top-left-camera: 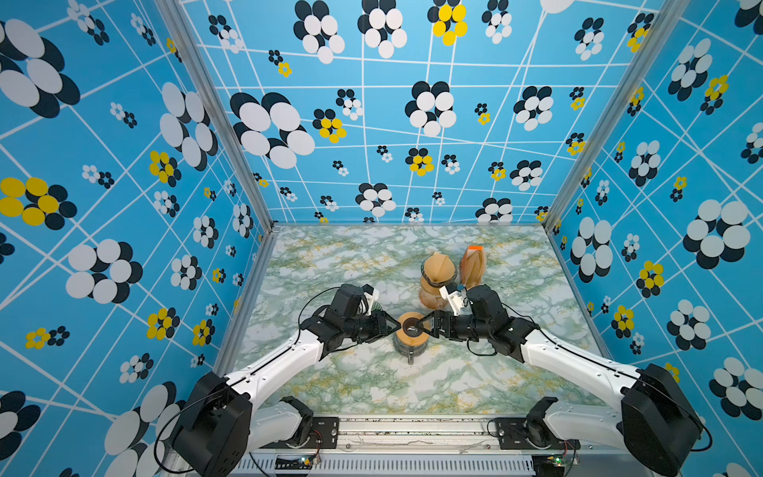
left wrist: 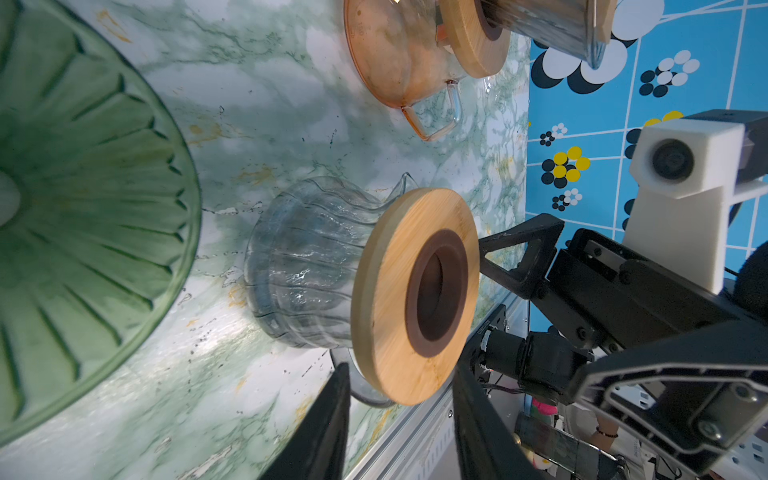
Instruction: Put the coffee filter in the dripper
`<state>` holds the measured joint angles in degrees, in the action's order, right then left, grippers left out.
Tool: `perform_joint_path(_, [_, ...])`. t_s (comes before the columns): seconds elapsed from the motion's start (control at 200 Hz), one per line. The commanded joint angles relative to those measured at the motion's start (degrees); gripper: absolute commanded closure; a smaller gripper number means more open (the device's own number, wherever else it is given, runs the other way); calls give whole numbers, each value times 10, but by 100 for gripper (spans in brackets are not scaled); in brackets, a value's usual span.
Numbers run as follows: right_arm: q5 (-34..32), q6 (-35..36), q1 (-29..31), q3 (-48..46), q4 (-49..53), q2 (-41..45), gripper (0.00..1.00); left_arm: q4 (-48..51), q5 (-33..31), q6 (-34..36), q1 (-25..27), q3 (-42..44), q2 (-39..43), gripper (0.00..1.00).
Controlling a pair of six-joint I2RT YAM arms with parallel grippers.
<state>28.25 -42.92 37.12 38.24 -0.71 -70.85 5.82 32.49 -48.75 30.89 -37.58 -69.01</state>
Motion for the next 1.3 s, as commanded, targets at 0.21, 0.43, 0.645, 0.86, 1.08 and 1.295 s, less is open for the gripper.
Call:
perform_joint_path(0.21, [21,-2,9,11,-20,-1,2,-4,-5,12,5,-9,-6,58])
perform_joint_path(0.43, [20,-1,11,11,-23,-2,2,-5,-5,12,4,-8,-4,58])
perform_joint_path(0.645, [21,0,14,12,-24,-3,2,-5,-5,11,5,-6,-3,58])
perform_joint_path(0.86, [20,0,15,12,-24,-5,2,-5,-6,11,5,-4,-1,58])
perform_joint_path(1.08, [4,7,15,12,-12,0,2,-2,-6,13,5,-6,0,58])
perform_joint_path(1.295, [-37,32,15,20,45,28,1,62,-31,43,3,-32,21,58])
